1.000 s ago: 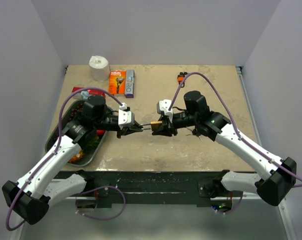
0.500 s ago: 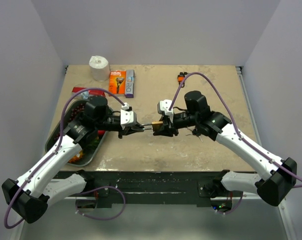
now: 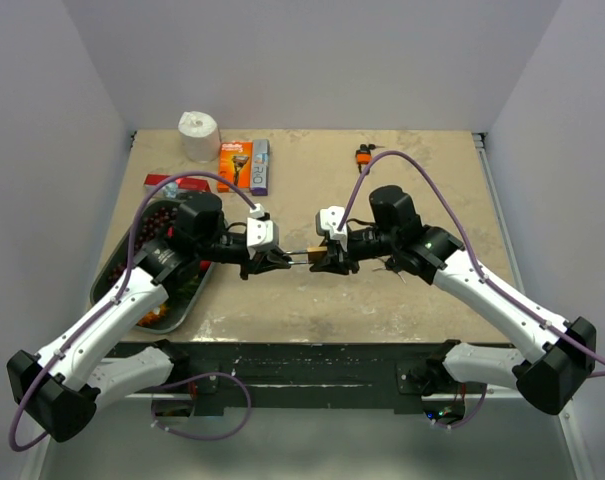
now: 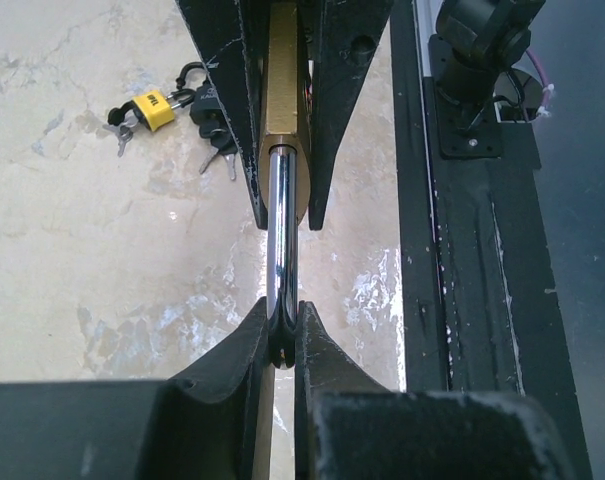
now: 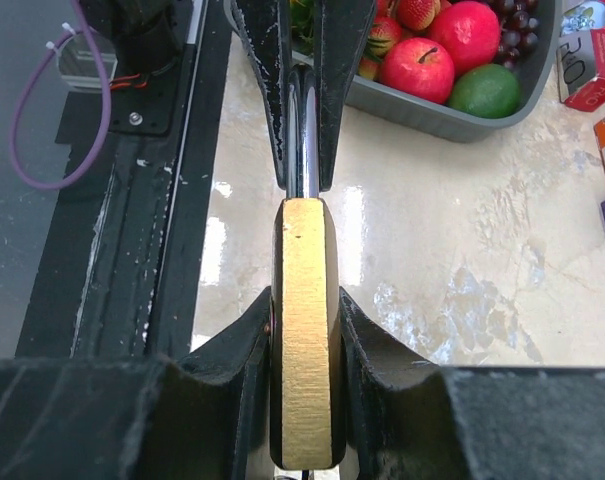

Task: Lock with the key
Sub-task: Lock the lock.

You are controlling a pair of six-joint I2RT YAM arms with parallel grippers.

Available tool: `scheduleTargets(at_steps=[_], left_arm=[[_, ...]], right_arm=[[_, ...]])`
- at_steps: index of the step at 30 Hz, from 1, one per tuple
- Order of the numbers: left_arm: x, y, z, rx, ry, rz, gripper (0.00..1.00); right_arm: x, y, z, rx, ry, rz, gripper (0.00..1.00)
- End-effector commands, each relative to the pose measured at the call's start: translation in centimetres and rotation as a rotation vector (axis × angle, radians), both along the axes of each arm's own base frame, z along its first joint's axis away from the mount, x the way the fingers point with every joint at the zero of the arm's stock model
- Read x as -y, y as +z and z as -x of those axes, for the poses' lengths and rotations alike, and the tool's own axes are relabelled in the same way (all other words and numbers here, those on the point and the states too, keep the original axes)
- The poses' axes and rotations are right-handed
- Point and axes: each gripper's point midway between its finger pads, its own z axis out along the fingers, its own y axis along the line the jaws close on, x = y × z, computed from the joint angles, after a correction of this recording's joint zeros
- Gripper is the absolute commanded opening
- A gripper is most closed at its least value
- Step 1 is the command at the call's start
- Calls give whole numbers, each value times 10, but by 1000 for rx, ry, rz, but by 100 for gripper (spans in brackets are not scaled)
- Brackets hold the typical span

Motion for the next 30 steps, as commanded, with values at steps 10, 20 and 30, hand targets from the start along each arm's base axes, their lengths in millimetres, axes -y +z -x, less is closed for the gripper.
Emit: scheduleTargets(at_steps=[10,20,30], left_arm=[[36,39,25,76,-174,177,0],[56,57,31,70,-208,296,0],[59,57,32,76,-196,311,0]], right_arm=[[-35,60,29,89,202,-216,0],[-58,67,48,73,261,-260,0],[-64,68,52,61,258,-276,0]])
